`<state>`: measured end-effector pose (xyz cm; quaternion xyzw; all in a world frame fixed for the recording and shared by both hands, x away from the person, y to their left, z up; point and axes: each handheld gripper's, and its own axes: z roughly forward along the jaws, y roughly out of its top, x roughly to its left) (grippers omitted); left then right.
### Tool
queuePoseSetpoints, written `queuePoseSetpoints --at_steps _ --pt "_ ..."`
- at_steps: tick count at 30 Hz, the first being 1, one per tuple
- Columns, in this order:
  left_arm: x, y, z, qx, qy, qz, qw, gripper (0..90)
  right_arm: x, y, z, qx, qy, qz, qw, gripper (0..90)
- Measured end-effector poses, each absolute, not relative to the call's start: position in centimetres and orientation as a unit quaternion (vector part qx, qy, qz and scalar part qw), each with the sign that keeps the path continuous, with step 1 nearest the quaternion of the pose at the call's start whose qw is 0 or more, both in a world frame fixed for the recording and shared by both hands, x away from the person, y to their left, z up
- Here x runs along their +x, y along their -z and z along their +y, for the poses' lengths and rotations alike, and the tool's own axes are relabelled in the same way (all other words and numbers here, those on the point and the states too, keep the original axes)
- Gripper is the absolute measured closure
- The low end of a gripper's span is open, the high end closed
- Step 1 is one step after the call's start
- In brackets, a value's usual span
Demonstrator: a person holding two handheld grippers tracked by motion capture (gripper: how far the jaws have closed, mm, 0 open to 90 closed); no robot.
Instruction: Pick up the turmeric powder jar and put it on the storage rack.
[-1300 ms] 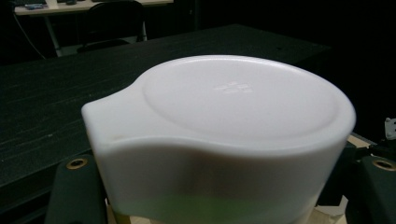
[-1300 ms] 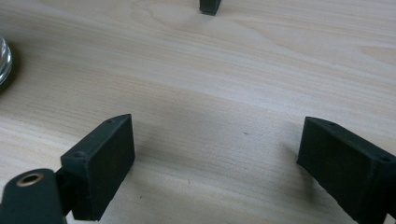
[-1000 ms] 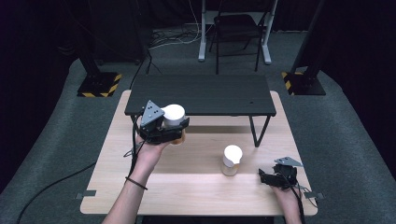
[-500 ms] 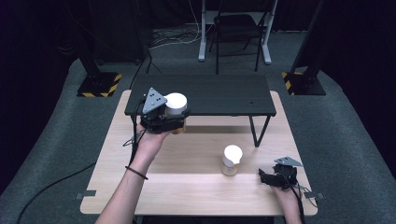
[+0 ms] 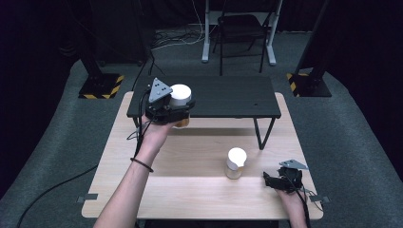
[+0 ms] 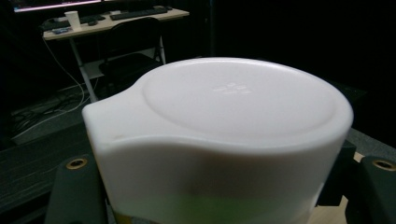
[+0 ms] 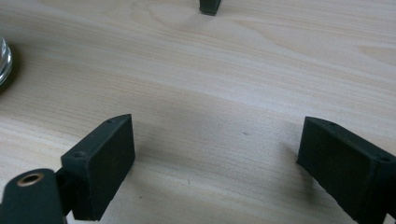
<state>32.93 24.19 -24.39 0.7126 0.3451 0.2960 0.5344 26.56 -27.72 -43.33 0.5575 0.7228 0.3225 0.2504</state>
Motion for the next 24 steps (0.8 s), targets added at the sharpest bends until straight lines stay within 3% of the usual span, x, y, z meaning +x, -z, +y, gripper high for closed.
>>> queuePoseSetpoints --at_steps 24 --pt "37.3 23.5 21.9 0.695 -0.311 0.385 0.521 27.4 26.6 43.4 -27.8 0.556 -0.324 0.723 0.25 9.8"
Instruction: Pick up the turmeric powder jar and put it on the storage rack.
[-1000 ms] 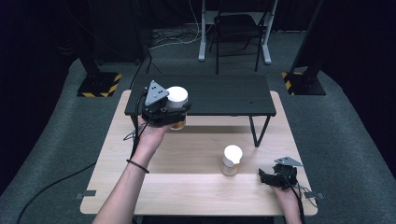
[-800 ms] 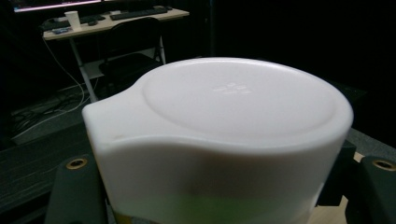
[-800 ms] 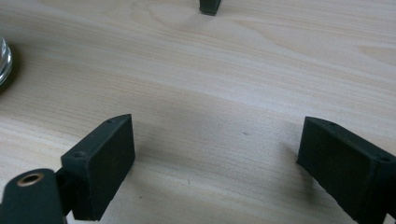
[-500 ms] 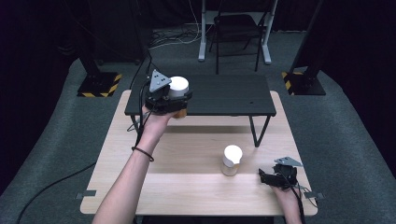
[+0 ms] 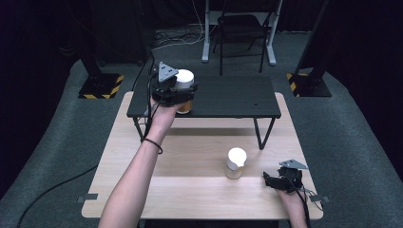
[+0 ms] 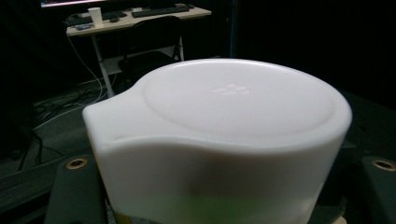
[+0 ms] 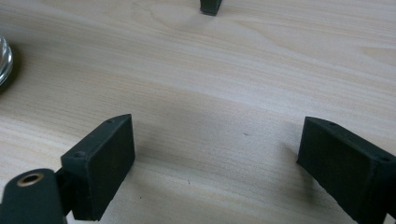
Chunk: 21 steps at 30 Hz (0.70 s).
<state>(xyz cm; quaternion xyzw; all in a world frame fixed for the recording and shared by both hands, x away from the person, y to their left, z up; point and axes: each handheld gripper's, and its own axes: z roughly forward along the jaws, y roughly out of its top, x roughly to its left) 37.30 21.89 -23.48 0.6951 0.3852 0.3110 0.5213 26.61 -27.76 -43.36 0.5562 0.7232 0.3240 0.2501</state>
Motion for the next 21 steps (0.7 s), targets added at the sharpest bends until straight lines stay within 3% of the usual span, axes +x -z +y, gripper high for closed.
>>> queuePoseSetpoints --at_steps 21 --pt "38.3 24.5 21.5 0.674 -0.303 0.413 0.531 26.2 26.7 43.3 -27.8 0.555 -0.324 0.725 0.249 9.8"
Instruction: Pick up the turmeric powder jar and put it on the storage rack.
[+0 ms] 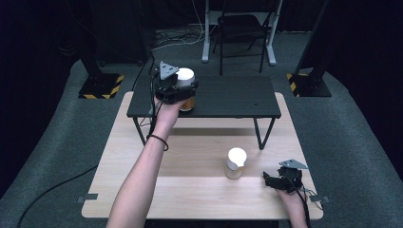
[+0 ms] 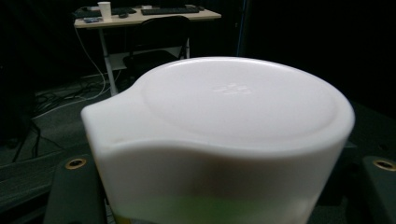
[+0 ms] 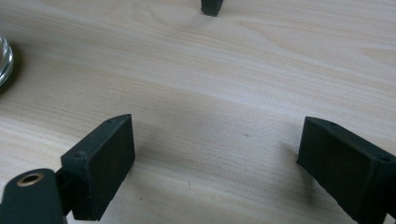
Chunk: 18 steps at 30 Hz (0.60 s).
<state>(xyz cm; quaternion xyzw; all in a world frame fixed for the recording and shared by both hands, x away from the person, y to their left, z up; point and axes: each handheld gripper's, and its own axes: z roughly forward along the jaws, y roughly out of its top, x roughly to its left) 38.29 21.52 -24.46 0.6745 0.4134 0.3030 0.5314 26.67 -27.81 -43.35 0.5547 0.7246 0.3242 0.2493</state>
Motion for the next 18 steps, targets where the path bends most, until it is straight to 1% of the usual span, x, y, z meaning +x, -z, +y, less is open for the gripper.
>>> queuePoseSetpoints --at_steps 3,5,6,9,18 --pt "38.2 24.2 21.5 0.679 -0.299 0.414 0.528 22.6 26.7 43.4 -27.8 0.555 -0.324 0.725 0.249 9.8" --pt "38.2 24.1 21.6 0.68 -0.293 0.414 0.529 17.8 26.7 43.3 -27.8 0.555 -0.324 0.725 0.249 9.8" --pt "38.2 24.0 21.7 0.681 -0.292 0.413 0.529 17.8 26.7 43.3 -27.8 0.555 -0.324 0.725 0.249 9.8" --pt "38.0 23.8 21.9 0.686 -0.285 0.414 0.526 13.1 26.7 43.4 -27.8 0.555 -0.324 0.725 0.249 9.8" --pt "36.3 23.2 23.6 0.689 -0.277 0.401 0.536 10.1 26.7 43.3 -27.8 0.555 -0.324 0.724 0.249 9.8"
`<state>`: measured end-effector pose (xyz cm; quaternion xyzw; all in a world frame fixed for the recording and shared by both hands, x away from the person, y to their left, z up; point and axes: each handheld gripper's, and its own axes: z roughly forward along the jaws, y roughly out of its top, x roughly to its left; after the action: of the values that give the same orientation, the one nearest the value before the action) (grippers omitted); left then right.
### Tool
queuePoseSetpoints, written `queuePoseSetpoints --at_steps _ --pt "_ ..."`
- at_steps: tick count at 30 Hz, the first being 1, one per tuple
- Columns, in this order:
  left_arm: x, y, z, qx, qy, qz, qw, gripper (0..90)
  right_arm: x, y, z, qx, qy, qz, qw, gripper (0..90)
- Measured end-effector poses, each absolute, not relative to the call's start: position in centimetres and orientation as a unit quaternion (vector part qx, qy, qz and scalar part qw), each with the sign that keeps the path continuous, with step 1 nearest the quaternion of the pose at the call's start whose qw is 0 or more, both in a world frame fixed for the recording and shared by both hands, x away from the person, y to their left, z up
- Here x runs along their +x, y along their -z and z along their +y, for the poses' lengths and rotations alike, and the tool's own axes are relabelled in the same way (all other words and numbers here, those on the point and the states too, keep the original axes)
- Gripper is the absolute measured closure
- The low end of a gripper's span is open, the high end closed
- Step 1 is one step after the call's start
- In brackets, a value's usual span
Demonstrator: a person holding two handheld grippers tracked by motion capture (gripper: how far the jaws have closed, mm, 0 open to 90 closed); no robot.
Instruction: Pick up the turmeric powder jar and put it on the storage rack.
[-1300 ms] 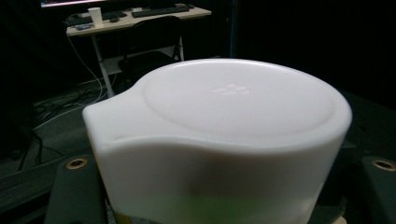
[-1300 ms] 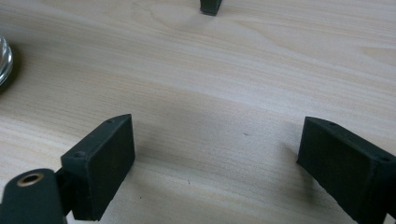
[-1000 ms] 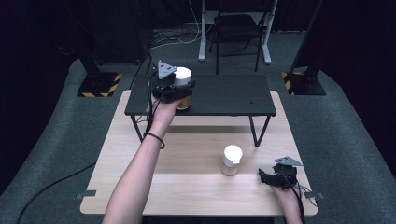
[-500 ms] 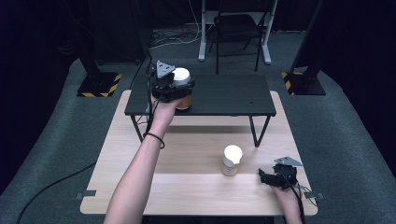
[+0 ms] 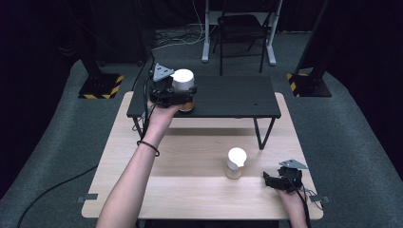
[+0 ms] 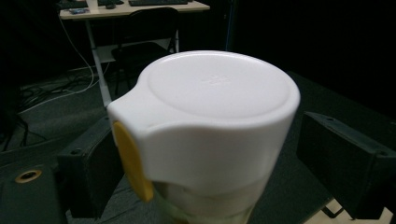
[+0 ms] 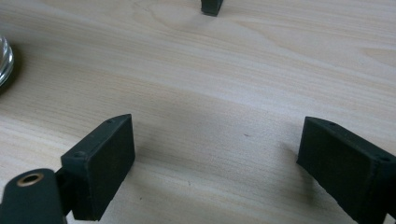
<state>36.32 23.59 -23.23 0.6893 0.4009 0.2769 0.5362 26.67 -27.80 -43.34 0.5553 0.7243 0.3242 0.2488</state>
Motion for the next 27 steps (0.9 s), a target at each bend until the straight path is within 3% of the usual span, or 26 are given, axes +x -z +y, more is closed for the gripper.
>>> queuePoseSetpoints --at_steps 27 --pt "31.2 26.3 29.2 0.685 -0.271 0.389 0.553 9.5 26.7 43.3 -27.8 0.556 -0.324 0.724 0.249 9.8"
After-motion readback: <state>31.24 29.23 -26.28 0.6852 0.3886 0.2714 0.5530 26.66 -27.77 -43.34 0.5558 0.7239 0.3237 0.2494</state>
